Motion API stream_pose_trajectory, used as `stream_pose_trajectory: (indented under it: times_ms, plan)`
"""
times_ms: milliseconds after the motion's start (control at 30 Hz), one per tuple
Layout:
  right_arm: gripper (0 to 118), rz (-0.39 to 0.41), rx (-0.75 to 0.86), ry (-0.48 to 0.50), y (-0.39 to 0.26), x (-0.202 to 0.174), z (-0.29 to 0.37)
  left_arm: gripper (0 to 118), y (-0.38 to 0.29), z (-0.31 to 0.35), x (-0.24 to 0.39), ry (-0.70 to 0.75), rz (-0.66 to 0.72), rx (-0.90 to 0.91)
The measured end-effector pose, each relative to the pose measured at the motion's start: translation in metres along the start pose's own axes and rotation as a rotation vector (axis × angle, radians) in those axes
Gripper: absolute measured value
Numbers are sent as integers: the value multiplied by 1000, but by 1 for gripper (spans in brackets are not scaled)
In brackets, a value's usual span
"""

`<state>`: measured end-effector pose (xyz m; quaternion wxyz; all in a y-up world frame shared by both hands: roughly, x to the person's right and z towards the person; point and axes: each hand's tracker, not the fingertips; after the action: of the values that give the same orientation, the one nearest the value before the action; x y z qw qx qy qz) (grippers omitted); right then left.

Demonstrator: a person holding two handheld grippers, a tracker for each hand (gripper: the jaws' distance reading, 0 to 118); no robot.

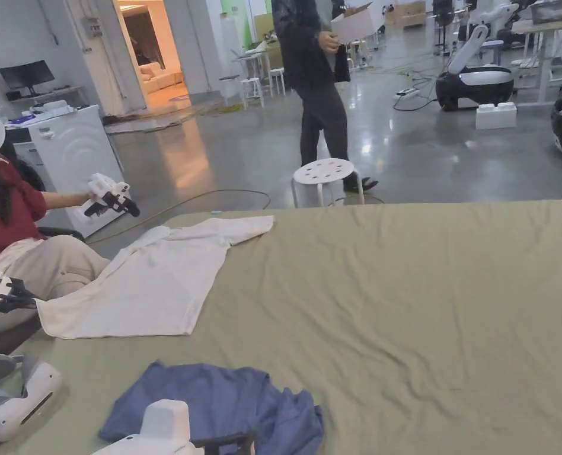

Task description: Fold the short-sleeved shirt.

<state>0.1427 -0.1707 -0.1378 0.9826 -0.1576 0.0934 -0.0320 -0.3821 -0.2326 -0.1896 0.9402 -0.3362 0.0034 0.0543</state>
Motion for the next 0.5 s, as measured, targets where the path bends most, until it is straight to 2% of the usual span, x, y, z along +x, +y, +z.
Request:
stream_pose_trajectory:
  times_ms: [67,200,233,300,333,367,400,433,500]
  plan:
    - [0,15,-36,-5,-6,1,-2,106,-6,-46,-24,83,27,-67]
    - [0,24,-105,-39,-19,5,-4,105,-13,-123,-52,94,102,-163]
    - [0,14,-122,-47,-22,7,-4,100,-18,-141,-57,97,128,-194]
    - [0,4,-157,-60,-29,10,-5,83,-26,-169,-64,166,207,-282]
    - [0,10,-171,-71,-31,12,-4,80,-28,-170,-61,201,189,-249]
    - [0,12,-179,-84,-33,13,-4,64,-24,-163,-55,179,167,-207]
    - [0,10,-184,-90,-36,14,-3,25,-22,-160,-48,207,142,-208]
    - [0,0,-187,-93,-39,16,-3,0,-19,-156,-42,191,72,-175]
    - [0,-48,-213,-73,-44,21,-6,0,-22,-165,-36,212,4,-230]
